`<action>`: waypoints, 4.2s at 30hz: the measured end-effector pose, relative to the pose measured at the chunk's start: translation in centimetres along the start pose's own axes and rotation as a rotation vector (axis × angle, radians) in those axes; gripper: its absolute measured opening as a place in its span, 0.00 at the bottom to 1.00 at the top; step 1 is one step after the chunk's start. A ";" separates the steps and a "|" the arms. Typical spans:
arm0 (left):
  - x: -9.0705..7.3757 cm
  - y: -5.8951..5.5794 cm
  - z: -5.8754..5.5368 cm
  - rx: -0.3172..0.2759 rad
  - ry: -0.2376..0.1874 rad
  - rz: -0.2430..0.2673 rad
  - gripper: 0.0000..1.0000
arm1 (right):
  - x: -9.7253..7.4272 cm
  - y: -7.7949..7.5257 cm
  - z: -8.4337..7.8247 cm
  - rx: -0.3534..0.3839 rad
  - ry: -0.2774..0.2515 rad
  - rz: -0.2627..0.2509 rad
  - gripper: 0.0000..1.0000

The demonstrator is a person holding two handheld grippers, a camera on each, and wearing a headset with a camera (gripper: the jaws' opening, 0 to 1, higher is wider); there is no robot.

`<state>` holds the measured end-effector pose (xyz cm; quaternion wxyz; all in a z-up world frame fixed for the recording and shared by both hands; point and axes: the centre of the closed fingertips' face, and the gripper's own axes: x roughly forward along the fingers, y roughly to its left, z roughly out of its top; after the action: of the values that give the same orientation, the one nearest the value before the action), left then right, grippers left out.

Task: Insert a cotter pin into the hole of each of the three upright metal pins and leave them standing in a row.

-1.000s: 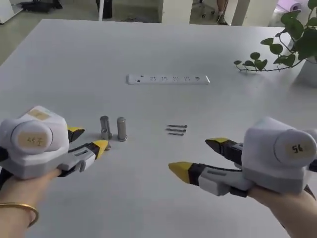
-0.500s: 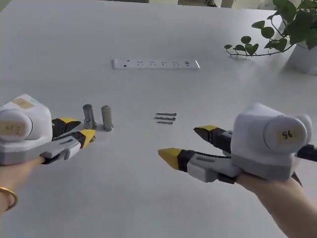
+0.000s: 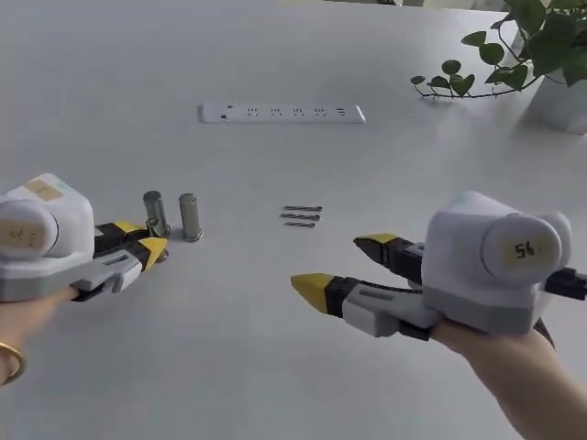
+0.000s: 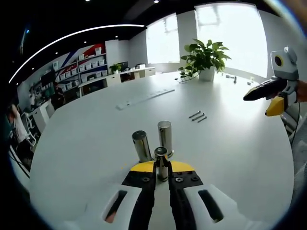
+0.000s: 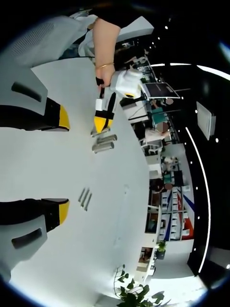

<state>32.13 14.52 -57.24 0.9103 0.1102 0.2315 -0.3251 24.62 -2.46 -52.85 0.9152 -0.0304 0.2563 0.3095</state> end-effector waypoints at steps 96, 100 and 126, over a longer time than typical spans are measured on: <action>-3.8 -7.6 1.6 -0.144 -0.011 0.011 0.41 | 11.4 -7.6 -2.3 -0.308 0.472 0.149 0.13; -3.8 -8.1 1.5 -0.130 0.000 0.000 0.41 | 11.3 -8.0 -2.5 -0.329 0.512 0.156 0.12; -4.9 -8.8 1.0 -0.068 0.039 -0.026 0.38 | 11.5 -8.1 -2.5 -0.589 0.671 0.228 0.00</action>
<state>23.45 10.13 -54.38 0.9045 0.0825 0.2617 -0.3265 35.95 -3.19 -61.44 0.6939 -0.3592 0.4415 0.4410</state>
